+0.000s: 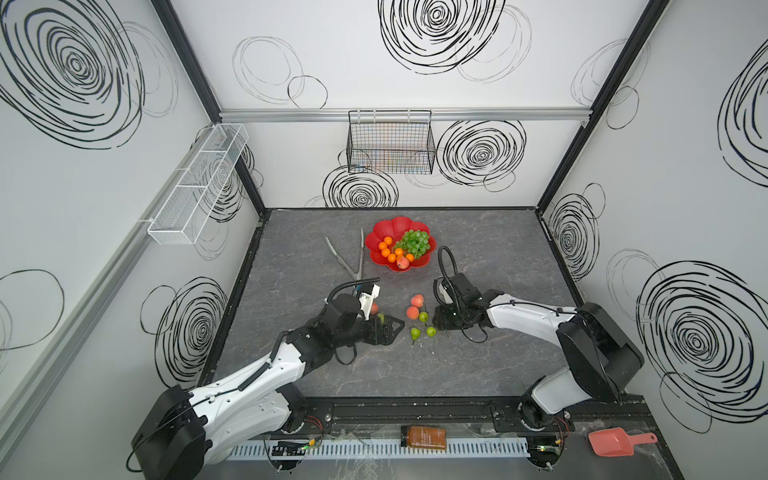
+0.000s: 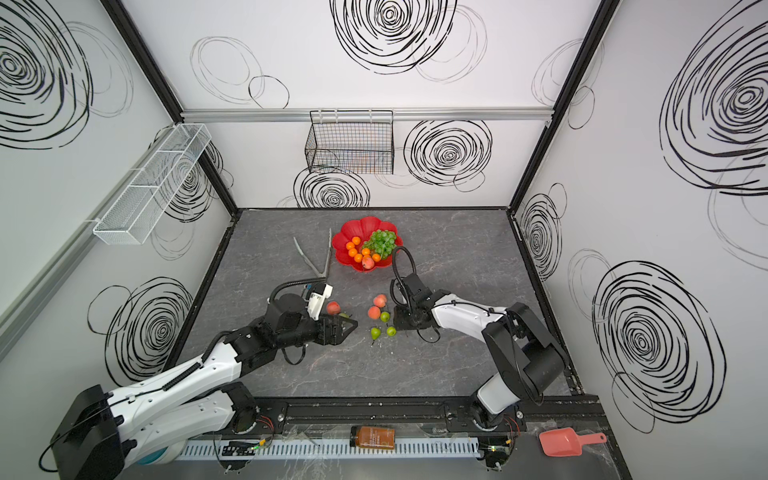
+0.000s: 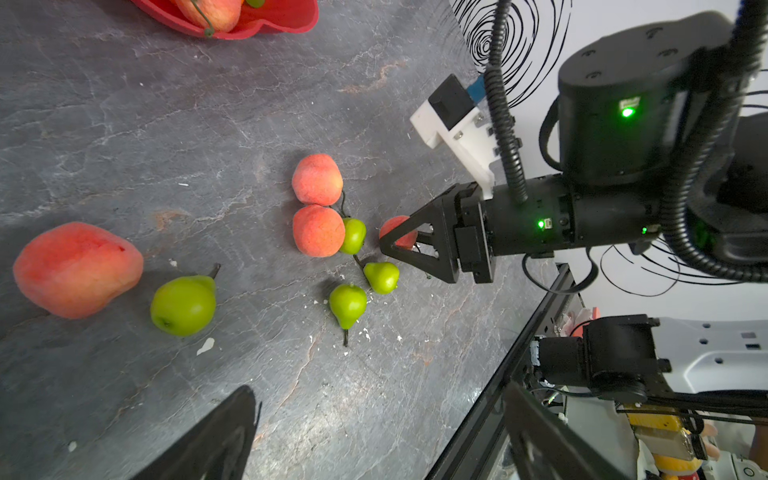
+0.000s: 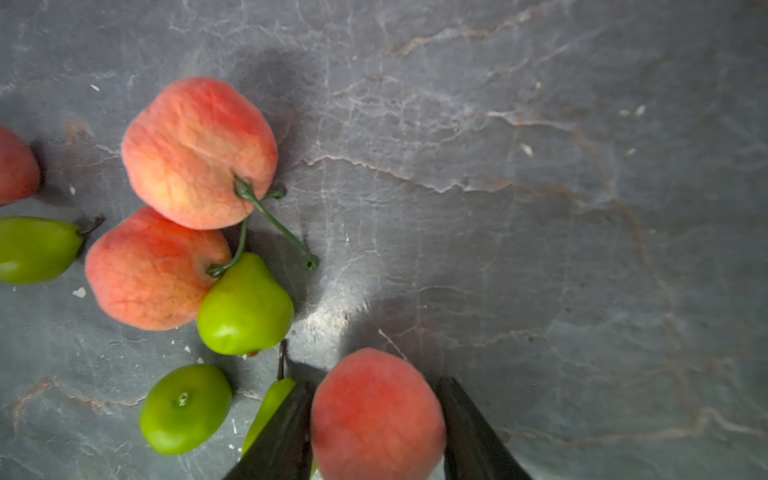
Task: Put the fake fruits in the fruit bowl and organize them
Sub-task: 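Grasp the peach with the right gripper, then lift and carry the peach over the red bowl with the right gripper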
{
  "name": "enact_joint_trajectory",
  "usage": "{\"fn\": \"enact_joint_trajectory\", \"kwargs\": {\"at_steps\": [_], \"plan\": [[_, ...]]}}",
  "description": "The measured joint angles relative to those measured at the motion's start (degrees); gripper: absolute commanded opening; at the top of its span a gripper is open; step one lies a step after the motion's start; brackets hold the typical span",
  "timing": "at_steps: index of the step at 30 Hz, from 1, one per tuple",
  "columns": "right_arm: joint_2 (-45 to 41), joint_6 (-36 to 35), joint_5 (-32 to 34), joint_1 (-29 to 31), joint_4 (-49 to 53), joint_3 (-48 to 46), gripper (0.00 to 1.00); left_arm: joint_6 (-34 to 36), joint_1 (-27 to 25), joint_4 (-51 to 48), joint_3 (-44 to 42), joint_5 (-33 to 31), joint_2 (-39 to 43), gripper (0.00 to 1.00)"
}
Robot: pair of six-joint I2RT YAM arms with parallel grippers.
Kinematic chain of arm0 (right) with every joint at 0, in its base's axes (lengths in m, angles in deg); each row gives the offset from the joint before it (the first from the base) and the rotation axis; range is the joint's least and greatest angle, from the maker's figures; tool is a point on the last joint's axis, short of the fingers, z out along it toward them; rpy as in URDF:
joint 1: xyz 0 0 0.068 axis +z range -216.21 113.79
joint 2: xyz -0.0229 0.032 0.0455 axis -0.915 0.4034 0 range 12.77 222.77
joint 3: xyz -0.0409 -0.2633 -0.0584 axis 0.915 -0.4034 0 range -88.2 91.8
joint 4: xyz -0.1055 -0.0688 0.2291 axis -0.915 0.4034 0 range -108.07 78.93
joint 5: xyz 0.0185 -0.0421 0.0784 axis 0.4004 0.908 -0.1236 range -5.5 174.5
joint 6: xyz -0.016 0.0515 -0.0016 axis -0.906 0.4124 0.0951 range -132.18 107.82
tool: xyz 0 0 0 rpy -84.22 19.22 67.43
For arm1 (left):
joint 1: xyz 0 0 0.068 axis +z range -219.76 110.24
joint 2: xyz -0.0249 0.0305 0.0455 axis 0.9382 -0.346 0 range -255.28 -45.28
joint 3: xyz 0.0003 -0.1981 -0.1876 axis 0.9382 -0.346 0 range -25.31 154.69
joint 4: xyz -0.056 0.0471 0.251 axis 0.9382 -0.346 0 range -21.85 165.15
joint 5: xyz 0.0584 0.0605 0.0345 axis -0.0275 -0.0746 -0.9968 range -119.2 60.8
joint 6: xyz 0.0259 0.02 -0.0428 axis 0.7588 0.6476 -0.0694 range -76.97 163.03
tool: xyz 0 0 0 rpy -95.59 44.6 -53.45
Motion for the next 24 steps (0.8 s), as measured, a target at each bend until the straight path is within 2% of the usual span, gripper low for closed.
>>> {"fn": "enact_joint_trajectory", "kwargs": {"at_steps": [10, 15, 24], "plan": [[-4.7, 0.0, 0.9, -2.3, 1.4, 1.1, 0.49, 0.1, 3.6, 1.3, 0.4, 1.0, -0.8, 0.96], [-4.7, -0.5, 0.8, -3.5, 2.3, 3.2, 0.49, 1.1, 6.8, 1.2, 3.7, 2.7, -3.3, 0.96], [-2.6, -2.3, 0.6, -4.6, 3.7, 13.5, 0.49, 2.6, 14.4, 1.5, 10.3, 7.5, -8.7, 0.96]]}}
